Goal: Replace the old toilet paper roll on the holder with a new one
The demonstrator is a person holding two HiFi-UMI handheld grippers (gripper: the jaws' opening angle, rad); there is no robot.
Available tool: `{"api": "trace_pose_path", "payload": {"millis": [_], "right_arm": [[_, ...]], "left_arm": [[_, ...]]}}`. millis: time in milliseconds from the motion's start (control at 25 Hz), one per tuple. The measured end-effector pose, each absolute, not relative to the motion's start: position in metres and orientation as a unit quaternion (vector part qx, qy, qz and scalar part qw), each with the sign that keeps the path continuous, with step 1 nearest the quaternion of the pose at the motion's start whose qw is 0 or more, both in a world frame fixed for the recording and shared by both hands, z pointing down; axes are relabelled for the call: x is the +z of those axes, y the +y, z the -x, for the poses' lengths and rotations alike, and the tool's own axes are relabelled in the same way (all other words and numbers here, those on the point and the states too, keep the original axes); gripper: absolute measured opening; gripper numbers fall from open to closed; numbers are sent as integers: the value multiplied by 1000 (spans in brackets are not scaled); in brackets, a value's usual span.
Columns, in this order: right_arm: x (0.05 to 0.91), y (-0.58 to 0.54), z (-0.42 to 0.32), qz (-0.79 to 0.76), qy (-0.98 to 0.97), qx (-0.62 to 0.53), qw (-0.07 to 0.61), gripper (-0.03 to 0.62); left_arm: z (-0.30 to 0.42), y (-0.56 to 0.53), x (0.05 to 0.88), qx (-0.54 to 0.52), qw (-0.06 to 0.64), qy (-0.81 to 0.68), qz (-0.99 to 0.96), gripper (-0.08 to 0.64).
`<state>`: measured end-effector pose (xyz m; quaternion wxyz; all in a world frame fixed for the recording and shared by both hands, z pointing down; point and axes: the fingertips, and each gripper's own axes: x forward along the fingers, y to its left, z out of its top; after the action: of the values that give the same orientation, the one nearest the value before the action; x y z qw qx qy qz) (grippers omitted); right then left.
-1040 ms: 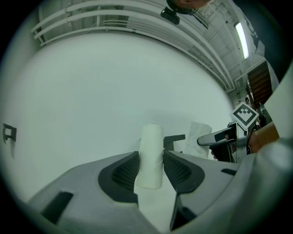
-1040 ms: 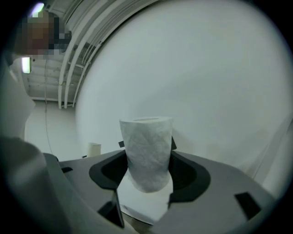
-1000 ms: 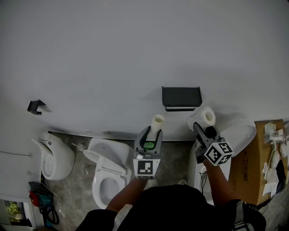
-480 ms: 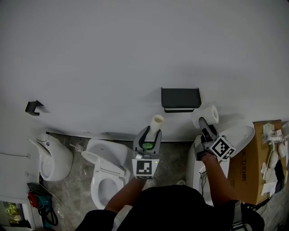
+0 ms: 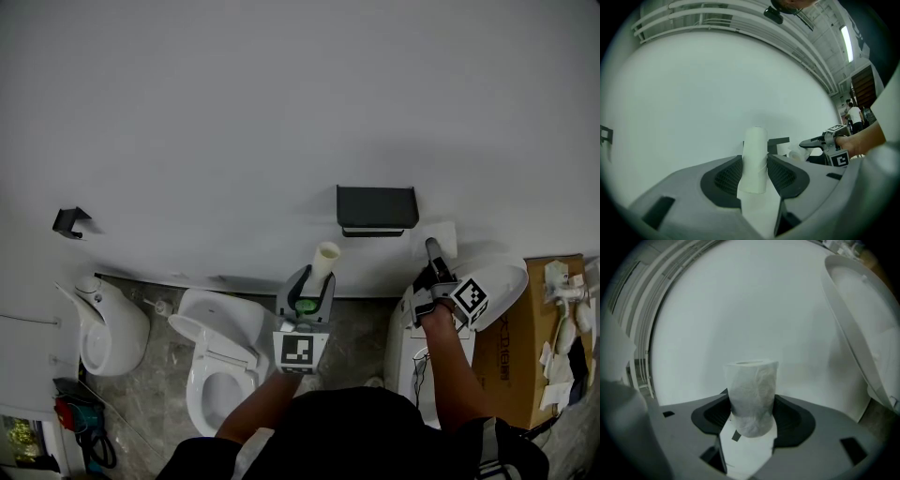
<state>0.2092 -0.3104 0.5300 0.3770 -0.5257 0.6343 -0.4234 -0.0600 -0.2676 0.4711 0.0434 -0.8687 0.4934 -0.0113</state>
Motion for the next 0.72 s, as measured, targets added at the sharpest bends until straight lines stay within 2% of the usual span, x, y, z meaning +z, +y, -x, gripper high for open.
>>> {"api": "trace_pose_path", "payload": {"millis": [320,720], "right_arm": [[544,-327,-207,474,575,-489,454,272],[539,-338,-184,439,563,-509,481,272]], "left_arm": [[62,-267,471,-9,42,496,868,164],[74,-267,470,-10,49,507,860,164]]}}
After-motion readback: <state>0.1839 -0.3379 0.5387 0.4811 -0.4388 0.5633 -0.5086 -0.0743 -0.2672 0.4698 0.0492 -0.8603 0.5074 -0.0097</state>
